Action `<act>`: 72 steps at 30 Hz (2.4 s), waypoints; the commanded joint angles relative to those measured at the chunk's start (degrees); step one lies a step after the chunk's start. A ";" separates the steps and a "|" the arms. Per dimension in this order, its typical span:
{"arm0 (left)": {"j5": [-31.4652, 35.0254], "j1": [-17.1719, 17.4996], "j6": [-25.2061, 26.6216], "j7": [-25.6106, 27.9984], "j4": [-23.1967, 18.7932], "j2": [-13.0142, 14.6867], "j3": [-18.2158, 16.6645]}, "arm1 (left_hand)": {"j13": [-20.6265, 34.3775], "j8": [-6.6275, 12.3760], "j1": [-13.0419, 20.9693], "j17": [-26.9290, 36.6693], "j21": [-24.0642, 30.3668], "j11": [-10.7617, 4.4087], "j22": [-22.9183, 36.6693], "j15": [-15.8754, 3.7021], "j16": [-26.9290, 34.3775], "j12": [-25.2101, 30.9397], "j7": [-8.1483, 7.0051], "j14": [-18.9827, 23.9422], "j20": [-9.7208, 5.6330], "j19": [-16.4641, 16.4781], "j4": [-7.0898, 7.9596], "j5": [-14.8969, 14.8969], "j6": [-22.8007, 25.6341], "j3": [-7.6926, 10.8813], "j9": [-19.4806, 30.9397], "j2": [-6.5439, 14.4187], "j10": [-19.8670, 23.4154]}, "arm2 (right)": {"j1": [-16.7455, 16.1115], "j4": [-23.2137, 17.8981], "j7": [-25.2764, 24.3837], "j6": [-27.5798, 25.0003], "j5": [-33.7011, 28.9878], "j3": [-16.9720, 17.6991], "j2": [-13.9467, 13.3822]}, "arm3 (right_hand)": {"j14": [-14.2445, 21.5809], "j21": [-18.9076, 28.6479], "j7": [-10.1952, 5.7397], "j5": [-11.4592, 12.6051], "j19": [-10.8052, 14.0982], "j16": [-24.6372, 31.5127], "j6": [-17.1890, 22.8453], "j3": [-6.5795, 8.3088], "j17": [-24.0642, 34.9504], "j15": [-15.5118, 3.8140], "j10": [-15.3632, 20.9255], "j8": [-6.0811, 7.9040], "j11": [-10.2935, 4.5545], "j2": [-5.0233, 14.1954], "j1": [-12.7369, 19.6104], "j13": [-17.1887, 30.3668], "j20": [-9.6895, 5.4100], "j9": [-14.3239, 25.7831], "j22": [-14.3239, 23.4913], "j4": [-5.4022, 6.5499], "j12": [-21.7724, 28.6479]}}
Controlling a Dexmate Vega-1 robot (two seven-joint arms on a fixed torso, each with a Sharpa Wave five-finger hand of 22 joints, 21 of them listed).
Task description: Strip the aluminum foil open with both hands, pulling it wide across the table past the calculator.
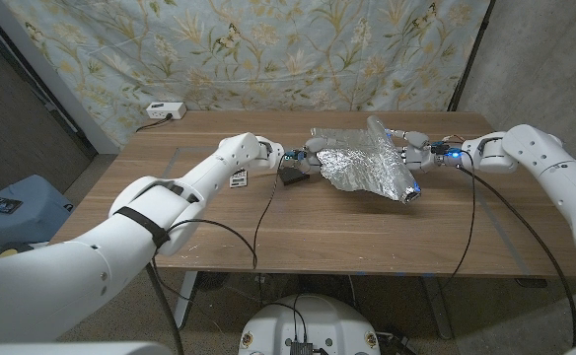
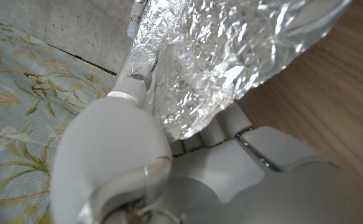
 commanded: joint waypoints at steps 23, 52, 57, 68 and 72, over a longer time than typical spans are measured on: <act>-5.03 6.07 5.36 12.27 -9.07 1.31 -5.66 | 1.82 0.44 3.54 1.21 1.96 -3.32 0.28 -1.51 0.75 2.16 -1.20 2.20 -1.19 0.37 0.35 0.27 3.85 0.66 1.52 0.16 3.79 | 1.75 2.27 2.35 -3.47 -0.45 -1.81 0.69 | -2.11 -1.06 2.91 0.53 0.85 -1.05 -2.20 -3.50 0.10 1.29 -1.72 -0.23 1.09 -2.80 -6.26 0.64 0.54 -0.07 0.06 2.15 -1.81; -10.80 10.56 6.28 18.17 -17.67 5.42 -7.49 | 2.15 -0.10 3.99 2.16 3.22 -3.39 0.25 -1.51 0.44 2.64 -1.26 2.19 -1.51 -0.29 0.75 0.07 3.85 0.78 2.72 0.20 3.26 | 1.27 2.84 2.10 -6.06 0.52 -1.08 0.56 | -1.77 -1.50 2.92 2.35 2.24 -0.85 -3.19 -4.88 0.29 1.67 -1.55 0.05 1.63 -3.17 -7.91 1.02 0.78 0.08 0.03 2.76 -2.42; -11.44 10.72 6.10 18.53 -18.14 5.77 -7.47 | 2.26 -0.18 4.01 2.31 3.38 -3.43 0.24 -1.51 0.39 2.76 -1.22 2.20 -1.52 -0.49 0.80 0.04 3.84 0.82 2.89 0.23 3.22 | 1.00 3.38 2.42 -5.96 1.05 -0.68 1.00 | -1.76 -1.63 2.91 2.57 2.31 -0.84 -3.26 -5.01 0.32 1.71 -1.39 0.07 1.62 -3.13 -8.00 1.08 0.79 0.07 0.03 2.78 -2.44; -12.01 10.75 5.50 19.55 -19.34 6.55 -7.20 | 2.18 -0.38 4.13 2.51 3.86 -3.46 0.21 -1.60 0.16 2.88 -1.40 2.12 -1.54 -0.76 0.78 -0.04 3.87 0.83 3.29 0.08 3.18 | 0.30 4.78 4.28 -4.85 2.88 0.71 2.72 | -1.60 -1.83 2.93 2.97 2.58 -0.80 -3.34 -5.47 0.35 1.51 -1.24 0.12 1.51 -3.44 -8.36 1.20 0.73 0.06 0.03 2.84 -2.54; -12.35 10.75 5.58 19.92 -19.87 6.80 -7.22 | 2.12 -0.41 4.18 2.57 4.04 -3.60 0.20 -1.60 0.09 2.91 -1.36 2.11 -1.53 -0.79 0.78 -0.07 3.99 0.83 3.42 0.08 3.17 | 0.04 4.60 4.43 -4.61 3.21 0.98 2.95 | -1.47 -1.97 2.84 3.15 2.54 -0.76 -3.27 -5.55 0.36 1.38 -1.03 0.17 1.22 -3.38 -8.40 1.25 0.68 0.05 0.03 2.86 -2.51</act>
